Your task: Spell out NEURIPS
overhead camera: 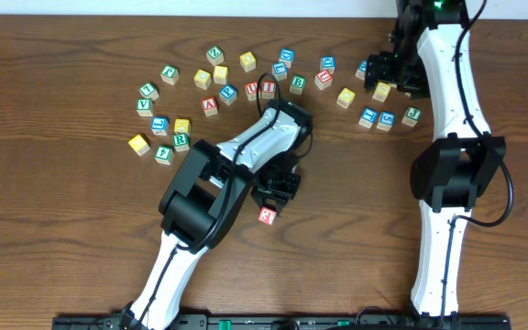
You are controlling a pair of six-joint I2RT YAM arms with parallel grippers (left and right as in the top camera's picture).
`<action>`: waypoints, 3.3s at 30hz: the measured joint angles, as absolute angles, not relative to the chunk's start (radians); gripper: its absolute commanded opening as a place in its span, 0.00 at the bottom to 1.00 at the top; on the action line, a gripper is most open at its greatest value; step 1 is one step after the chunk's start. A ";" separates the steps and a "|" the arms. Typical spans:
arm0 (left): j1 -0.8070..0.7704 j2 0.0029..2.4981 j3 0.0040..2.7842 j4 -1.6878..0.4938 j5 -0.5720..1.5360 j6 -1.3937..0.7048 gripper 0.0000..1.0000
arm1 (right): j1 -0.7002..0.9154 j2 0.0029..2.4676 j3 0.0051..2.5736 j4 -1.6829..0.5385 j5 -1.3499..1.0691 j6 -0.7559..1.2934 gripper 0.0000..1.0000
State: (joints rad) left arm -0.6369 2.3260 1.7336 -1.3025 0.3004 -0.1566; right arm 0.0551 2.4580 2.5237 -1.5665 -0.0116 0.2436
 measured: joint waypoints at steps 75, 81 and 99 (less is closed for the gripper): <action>0.215 1.811 2.199 -1.327 0.113 -0.152 0.61 | 0.829 2.358 1.968 -1.472 -0.160 -0.061 0.01; 0.215 1.811 2.199 -1.328 0.098 -0.152 0.61 | 0.842 2.069 1.708 -1.272 -0.162 -0.063 0.01; 0.215 1.811 2.168 -1.327 0.098 -0.152 0.61 | 0.839 1.987 1.416 -1.131 -0.186 -0.063 0.01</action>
